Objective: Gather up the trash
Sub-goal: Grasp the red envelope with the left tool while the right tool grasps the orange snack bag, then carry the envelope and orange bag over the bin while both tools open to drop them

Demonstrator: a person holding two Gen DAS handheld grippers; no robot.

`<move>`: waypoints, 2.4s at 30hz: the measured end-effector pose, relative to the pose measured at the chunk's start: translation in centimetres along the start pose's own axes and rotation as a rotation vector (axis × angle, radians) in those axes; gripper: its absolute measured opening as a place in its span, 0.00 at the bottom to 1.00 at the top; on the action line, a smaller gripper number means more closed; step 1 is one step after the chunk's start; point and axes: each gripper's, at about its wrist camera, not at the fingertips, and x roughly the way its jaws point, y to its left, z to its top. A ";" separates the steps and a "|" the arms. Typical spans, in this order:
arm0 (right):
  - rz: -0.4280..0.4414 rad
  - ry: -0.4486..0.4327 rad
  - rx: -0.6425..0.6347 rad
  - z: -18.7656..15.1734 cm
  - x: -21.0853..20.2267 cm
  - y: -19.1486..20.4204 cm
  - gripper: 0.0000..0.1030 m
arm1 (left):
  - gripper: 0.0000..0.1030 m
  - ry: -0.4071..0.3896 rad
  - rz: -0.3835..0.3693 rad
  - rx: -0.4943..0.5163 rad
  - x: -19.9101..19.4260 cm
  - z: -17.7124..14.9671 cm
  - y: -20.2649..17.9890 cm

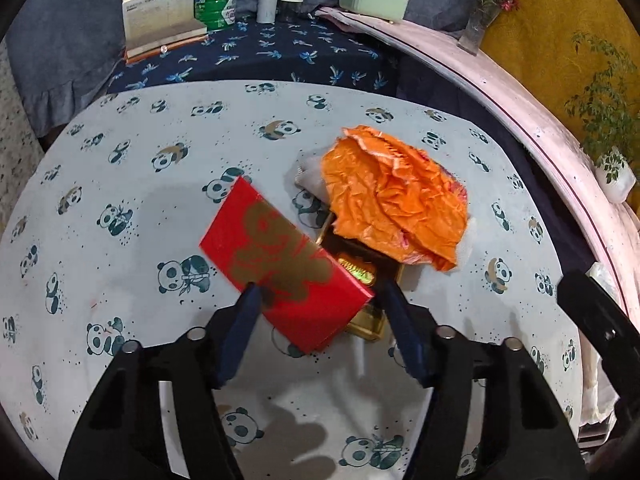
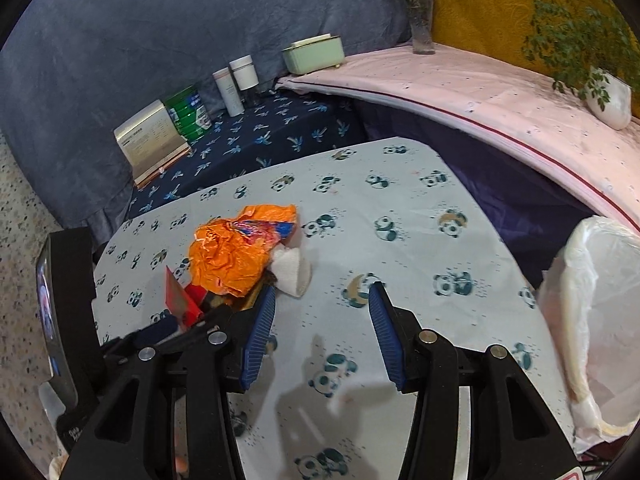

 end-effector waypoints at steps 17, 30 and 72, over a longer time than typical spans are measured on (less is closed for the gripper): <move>0.117 0.099 0.003 0.2 6.1 4.9 0.47 | 0.09 -0.017 -0.103 -0.053 -1.6 0.6 4.2; 0.116 0.082 0.013 0.2 6.2 5.0 0.15 | 0.07 -0.031 -0.102 -0.051 -2.0 0.5 4.4; -0.053 -0.192 0.168 -2.6 -15.0 -9.1 0.05 | 0.02 -0.125 -0.271 0.232 -14.3 -5.6 -13.5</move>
